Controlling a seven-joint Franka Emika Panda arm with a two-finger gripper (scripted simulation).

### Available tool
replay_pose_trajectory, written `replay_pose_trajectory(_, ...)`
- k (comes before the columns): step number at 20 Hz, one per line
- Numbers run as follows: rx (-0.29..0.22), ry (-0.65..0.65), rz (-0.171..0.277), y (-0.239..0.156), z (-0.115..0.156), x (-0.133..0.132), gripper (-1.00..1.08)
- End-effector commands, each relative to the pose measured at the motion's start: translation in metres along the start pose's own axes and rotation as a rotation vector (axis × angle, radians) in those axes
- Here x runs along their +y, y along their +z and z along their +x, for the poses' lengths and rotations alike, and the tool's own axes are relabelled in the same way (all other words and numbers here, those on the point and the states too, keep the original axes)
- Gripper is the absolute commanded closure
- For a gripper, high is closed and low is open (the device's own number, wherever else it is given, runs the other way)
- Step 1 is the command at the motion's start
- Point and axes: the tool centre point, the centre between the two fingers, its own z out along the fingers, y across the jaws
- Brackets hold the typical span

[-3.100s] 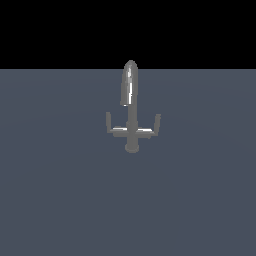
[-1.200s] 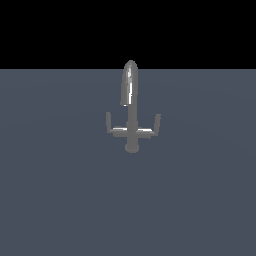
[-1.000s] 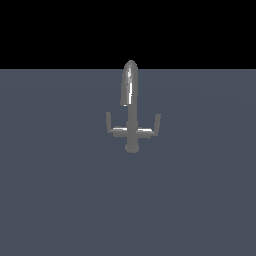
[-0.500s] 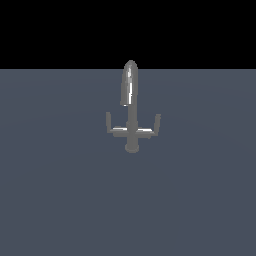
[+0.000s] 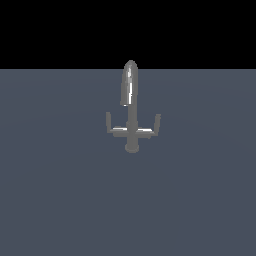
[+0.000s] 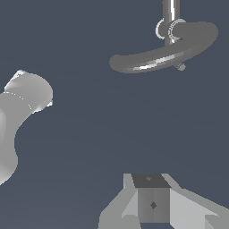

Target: Turn on the faucet by rotating a designated handle.

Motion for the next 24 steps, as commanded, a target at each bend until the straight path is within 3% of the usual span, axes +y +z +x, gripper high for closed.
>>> replay_pose_trajectory(1,-0.041,-0.081,-0.001,0.002,0.006,0.008,1.08)
replay_pose_trajectory(12,-0.211,-0.432,0.019,0.010,0.039,0.041,1.08)
replay_pose_trajectory(24,-0.378,-0.809,0.080,0.022,0.081,0.074,1.08)
